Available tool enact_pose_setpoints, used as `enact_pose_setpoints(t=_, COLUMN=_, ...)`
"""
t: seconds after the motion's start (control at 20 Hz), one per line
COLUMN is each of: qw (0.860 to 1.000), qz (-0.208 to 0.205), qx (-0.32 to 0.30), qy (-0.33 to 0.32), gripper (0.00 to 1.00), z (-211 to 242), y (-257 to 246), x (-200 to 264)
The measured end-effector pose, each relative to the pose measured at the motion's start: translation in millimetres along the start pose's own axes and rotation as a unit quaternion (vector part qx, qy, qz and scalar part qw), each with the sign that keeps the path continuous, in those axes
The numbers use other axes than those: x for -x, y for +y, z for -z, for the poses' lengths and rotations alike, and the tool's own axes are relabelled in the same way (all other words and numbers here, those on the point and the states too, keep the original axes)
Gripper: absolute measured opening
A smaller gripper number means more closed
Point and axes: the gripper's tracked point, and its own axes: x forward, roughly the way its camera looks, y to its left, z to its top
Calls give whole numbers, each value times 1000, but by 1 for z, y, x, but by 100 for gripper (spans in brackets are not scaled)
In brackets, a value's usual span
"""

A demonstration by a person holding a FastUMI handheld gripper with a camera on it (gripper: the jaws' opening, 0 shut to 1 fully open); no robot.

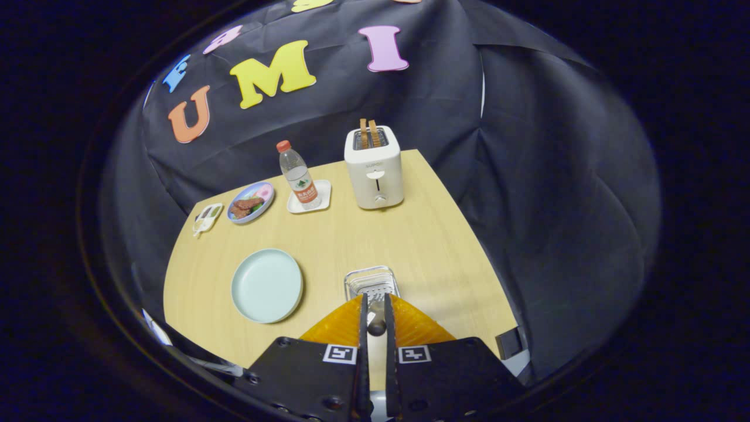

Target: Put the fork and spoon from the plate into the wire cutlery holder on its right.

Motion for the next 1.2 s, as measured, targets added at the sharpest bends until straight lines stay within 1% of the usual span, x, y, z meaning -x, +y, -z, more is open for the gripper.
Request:
enact_pose_setpoints(t=0.05, qw=1000, qz=-2, qx=1, qy=-5, gripper=14, z=-2, y=0, x=2)
enact_pose_setpoints(t=0.15, qw=1000, qz=-4, qx=8, qy=-17, gripper=30, z=-6, y=5, x=6)
enact_pose_setpoints(t=0.4, qw=998, qz=-18, qx=27, qy=-50, gripper=64, z=-18, y=27, x=24)
enact_pose_setpoints(t=0.45, qw=997, qz=-19, qx=30, qy=-62, gripper=74, z=-21, y=34, x=32)
enact_pose_setpoints(t=0.5, qw=996, qz=-18, qx=35, qy=-75, gripper=77, z=-28, y=40, x=39)
enact_pose_setpoints(t=0.65, qw=993, qz=-16, qx=48, qy=-108, gripper=78, z=-43, y=65, x=68)
enact_pose_setpoints(t=0.8, qw=981, qz=-20, qx=76, qy=-179, gripper=80, z=-73, y=98, x=111)
enact_pose_setpoints(t=0.9, qw=966, qz=-13, qx=96, qy=-240, gripper=83, z=-96, y=118, x=141)
enact_pose_setpoints(t=1.0, qw=946, qz=7, qx=113, qy=-304, gripper=84, z=-117, y=137, x=171)
enact_pose_setpoints(t=1.1, qw=925, qz=-13, qx=119, qy=-361, gripper=84, z=-131, y=171, x=200)
enact_pose_setpoints(t=1.2, qw=909, qz=-34, qx=120, qy=-398, gripper=88, z=-136, y=198, x=224)
